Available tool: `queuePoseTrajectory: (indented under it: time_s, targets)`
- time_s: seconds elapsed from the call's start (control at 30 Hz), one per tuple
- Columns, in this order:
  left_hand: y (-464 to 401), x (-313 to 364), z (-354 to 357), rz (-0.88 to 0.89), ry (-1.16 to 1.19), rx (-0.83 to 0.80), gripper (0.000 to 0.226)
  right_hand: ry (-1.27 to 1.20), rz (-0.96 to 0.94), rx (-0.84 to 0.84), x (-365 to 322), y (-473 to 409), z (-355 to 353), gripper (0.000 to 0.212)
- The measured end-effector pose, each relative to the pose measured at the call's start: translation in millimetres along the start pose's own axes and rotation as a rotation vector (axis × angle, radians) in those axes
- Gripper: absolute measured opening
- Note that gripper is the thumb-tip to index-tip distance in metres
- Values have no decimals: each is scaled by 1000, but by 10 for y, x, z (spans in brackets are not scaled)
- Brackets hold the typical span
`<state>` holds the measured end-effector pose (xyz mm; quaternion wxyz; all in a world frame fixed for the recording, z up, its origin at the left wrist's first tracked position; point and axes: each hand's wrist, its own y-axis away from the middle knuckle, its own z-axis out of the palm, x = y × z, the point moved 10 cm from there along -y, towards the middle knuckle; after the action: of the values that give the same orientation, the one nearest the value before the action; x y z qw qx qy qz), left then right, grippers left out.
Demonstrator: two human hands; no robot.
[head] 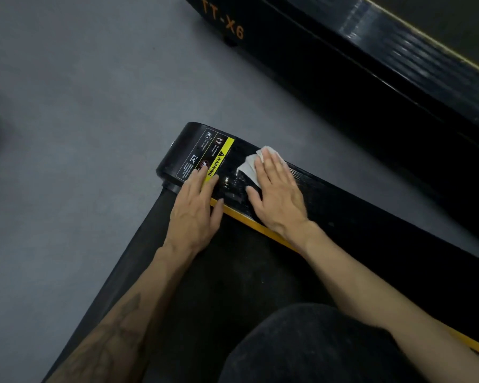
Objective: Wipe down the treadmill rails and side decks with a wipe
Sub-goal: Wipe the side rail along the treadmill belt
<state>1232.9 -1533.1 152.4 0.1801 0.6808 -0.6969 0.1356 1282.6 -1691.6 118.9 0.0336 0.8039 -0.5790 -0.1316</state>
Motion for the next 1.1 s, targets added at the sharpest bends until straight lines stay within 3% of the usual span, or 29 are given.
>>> queuePoseTrajectory:
  time_s: [0.27, 0.53, 0.73, 1.0, 1.1]
  targets:
    - [6, -69, 118, -51, 8, -92, 63, 28, -221, -37, 57, 348, 20, 70]
    - [4, -55, 88, -74, 26, -97, 61, -38, -8, 12, -102, -83, 13, 70]
    - [-11, -86, 87, -86, 48, -113, 62, 29, -297, -66, -97, 385, 91, 68]
    - [-16, -117, 67, -80, 40, -128, 62, 6, -23, 20, -153, -117, 12, 72]
    - [-11, -122, 57, -88, 48, -124, 62, 12, -72, -5, -284, -124, 67, 76]
